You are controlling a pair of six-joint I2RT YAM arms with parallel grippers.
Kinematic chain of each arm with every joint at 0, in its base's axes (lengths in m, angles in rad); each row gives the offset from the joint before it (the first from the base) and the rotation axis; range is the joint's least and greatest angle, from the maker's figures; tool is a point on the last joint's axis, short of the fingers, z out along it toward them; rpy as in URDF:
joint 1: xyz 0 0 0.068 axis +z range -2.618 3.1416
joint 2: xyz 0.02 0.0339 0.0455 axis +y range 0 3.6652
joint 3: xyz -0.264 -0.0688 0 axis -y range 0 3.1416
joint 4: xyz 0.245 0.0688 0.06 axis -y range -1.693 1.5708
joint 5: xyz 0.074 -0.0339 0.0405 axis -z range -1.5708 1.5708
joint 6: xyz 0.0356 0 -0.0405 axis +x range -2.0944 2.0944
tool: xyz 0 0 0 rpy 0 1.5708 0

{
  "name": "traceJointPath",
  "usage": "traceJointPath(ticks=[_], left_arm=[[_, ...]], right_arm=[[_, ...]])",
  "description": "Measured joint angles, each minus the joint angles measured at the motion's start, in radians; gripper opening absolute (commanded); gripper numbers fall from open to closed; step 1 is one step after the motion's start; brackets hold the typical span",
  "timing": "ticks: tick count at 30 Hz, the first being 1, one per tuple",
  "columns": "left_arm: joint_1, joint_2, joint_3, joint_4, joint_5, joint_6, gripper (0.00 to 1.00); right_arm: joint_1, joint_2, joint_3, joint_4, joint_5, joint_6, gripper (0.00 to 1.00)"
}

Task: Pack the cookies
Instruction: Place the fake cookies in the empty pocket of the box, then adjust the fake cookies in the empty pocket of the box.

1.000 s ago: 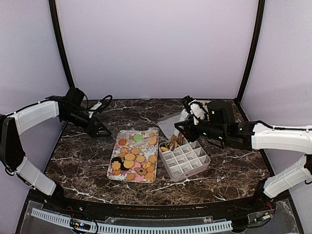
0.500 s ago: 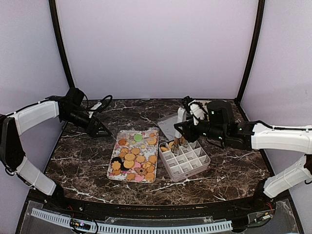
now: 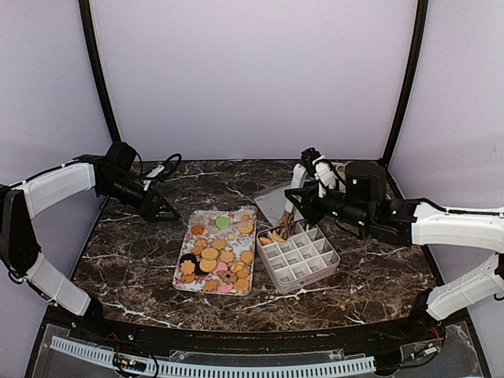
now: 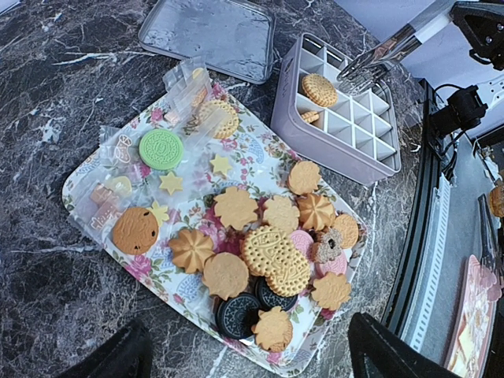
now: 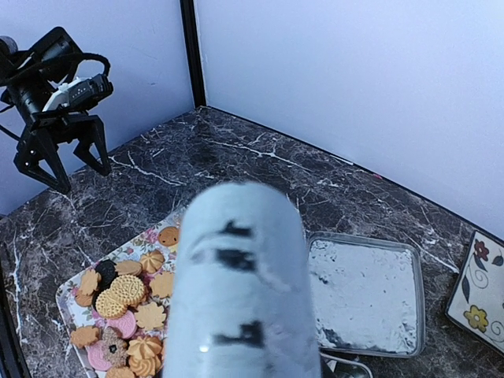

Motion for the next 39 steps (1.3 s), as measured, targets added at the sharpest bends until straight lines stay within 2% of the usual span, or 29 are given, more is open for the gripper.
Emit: traceJointPath(ticks=[7,11,33,39], left_arm=[[0.0,0.0,0.0,-0.005,0.0,0.0,0.88],[0.0,0.0,0.0,-0.014,0.0,0.0,0.88],[0.0,0.0,0.002,-0.019,0.006,0.0,0.87],[0.0,0.0,0.002,-0.019,0.008,0.0,0.87]], right_arm=[[0.0,0.035,-0.019,0.076,0.03,0.004,0.16],[0.0,0.047,-0.028,0.121,0.058,-0.005,0.13],[-0.001,0.122,-0.04,0.206,0.074,-0.055,0.09],[-0.002,0.17,0.007,0.207,0.066,-0.087,0.08]])
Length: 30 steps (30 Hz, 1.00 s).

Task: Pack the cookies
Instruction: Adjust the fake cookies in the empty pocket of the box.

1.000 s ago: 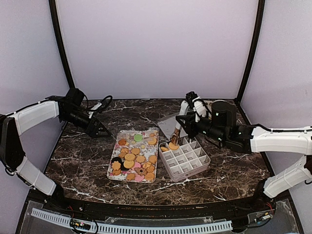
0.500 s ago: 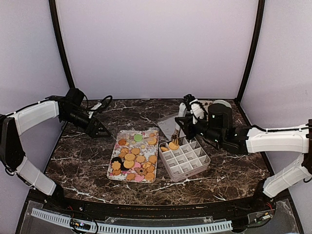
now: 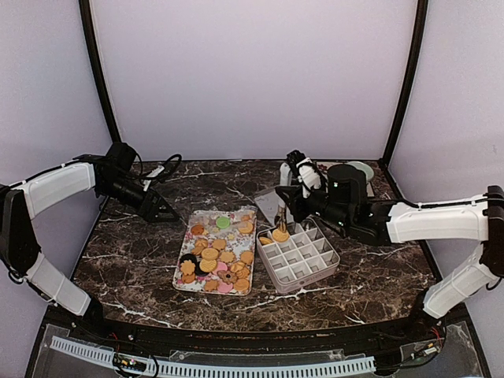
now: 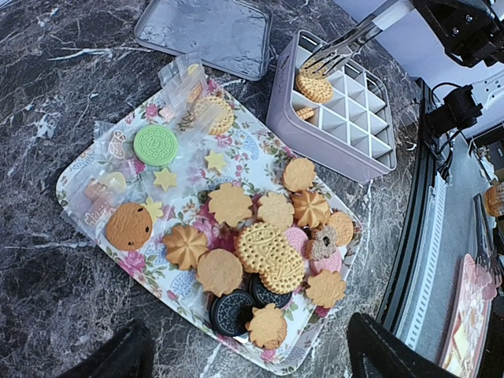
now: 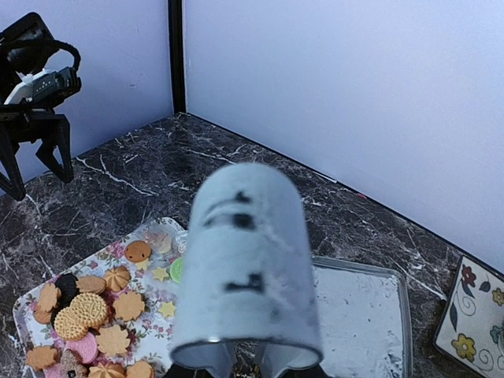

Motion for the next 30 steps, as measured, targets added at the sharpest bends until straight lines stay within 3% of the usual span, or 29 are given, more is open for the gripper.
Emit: traceJointPath(ticks=[30], left_arm=[[0.0,0.0,0.0,0.0,0.0,0.0,0.87]], right_arm=[[-0.043,0.089,0.091,-0.026,-0.083,-0.029,0.05]])
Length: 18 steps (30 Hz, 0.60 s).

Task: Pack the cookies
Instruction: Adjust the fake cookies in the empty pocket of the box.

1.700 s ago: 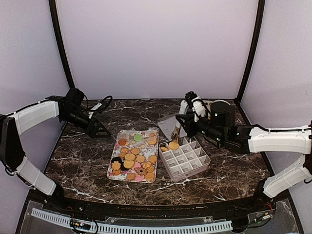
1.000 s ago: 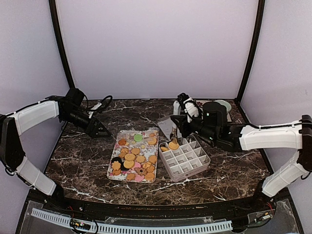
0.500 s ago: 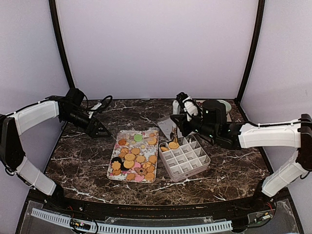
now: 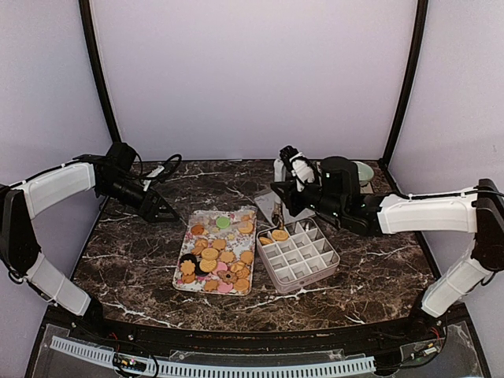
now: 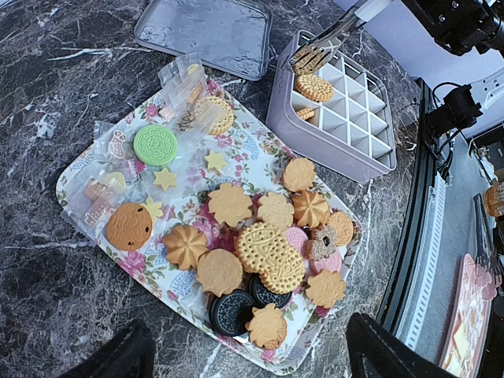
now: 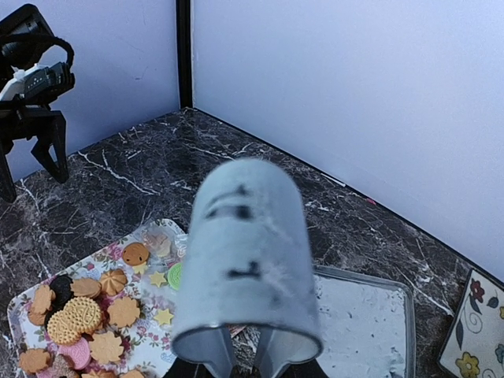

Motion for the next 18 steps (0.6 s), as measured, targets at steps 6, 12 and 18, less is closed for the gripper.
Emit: traceJointPath(ticks=[6,12,18], left_arm=[[0.0,0.0,0.0,0.0,0.0,0.0,0.86],[0.0,0.0,0.0,0.0,0.003,0.0,0.86],[0.0,0.0,0.0,0.0,0.004,0.0,0.86]], right_arm=[[-0.007,-0.02,0.0,-0.031,0.0,-0.01,0.05],[-0.01,-0.08,-0.035,-0.041,-0.014,-0.017,0.05],[-0.01,-0.11,-0.064,-0.043,-0.047,-0.01,0.04]])
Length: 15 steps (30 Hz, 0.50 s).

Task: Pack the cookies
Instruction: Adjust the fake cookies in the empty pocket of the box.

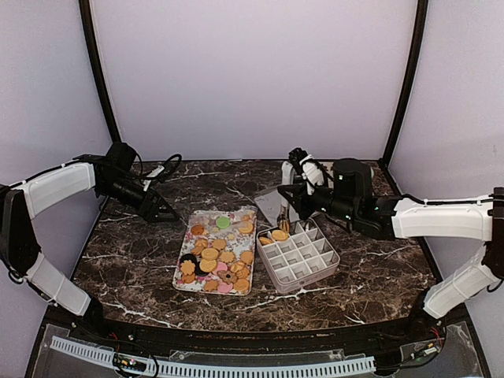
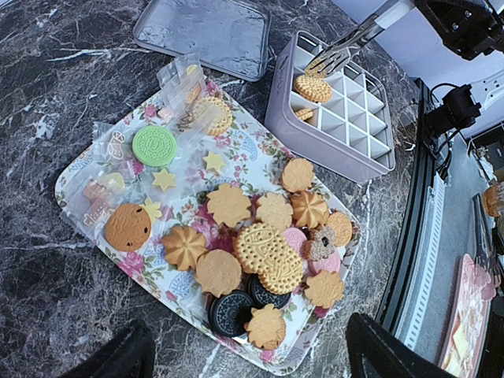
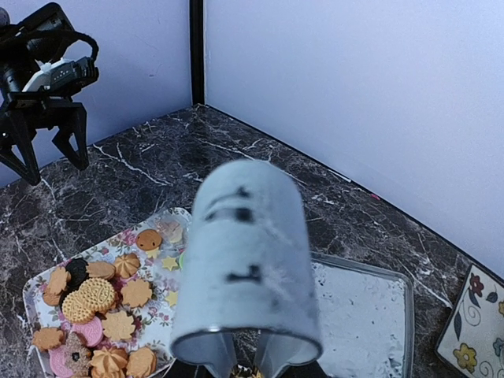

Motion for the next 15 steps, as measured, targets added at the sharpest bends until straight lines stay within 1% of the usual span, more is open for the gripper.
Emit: traceJointPath(ticks=[8,15], left_arm=[[0.0,0.0,0.0,0.0,0.001,0.0,0.86],[0.0,0.0,0.0,0.0,0.003,-0.001,0.86]], right_arm=[[0.0,0.008,-0.008,-0.001,-0.026,0.009,0.03],[-0.005,0.05,0.001,0.013,-0.03,-0.017,0.01]])
